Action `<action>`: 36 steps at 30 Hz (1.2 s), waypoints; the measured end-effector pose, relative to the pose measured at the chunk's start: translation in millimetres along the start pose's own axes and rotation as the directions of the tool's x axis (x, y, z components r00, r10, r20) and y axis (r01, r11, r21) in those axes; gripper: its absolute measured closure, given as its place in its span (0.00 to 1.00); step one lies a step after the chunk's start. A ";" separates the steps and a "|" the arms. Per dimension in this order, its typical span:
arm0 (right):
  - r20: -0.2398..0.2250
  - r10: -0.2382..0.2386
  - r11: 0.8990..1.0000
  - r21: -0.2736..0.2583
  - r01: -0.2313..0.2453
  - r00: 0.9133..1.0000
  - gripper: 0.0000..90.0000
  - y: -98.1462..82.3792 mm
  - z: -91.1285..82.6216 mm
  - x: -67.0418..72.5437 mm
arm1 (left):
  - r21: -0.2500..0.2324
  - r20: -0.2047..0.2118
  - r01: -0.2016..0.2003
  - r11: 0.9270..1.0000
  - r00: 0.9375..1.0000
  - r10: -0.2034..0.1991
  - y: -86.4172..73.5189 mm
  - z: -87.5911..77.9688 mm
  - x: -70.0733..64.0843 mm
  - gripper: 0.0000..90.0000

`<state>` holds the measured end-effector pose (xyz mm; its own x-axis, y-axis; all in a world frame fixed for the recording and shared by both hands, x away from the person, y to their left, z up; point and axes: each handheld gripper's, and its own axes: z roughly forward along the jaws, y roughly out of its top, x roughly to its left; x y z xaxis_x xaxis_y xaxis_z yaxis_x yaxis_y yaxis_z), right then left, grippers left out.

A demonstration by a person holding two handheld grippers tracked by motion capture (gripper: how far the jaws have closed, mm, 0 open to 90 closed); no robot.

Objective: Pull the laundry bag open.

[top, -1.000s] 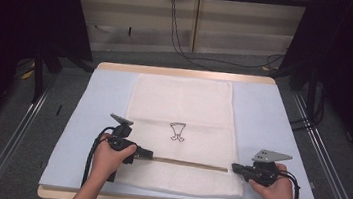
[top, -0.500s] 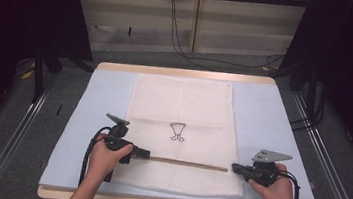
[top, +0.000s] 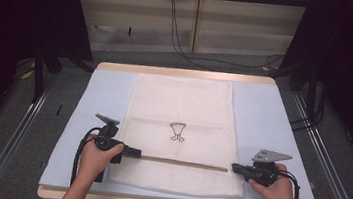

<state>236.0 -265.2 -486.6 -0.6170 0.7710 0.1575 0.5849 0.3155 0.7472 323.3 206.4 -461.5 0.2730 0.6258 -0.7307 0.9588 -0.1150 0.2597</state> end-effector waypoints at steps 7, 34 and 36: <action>0.001 0.000 1.000 0.000 0.000 1.000 1.00 0.0 0.0 0.1 | -0.022 -0.004 0.026 0.999 1.000 -0.026 -2.4 -10.1 6.9 0.97; 0.000 0.000 1.000 0.000 0.000 1.000 1.00 -0.3 -0.1 -0.1 | -0.081 -0.037 0.059 0.995 0.997 -0.062 -11.0 -44.8 35.0 0.97; 0.001 0.002 1.000 0.001 -0.002 1.000 1.00 -0.2 -0.2 0.1 | -0.082 -0.051 0.059 0.995 0.997 -0.064 -12.0 -45.9 36.6 0.97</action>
<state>235.7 -265.3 -486.7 -0.6156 0.7720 0.1584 0.5865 0.3145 0.7464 318.2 266.1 -462.3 0.2070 0.6700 -0.7129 0.9636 -0.0137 0.2670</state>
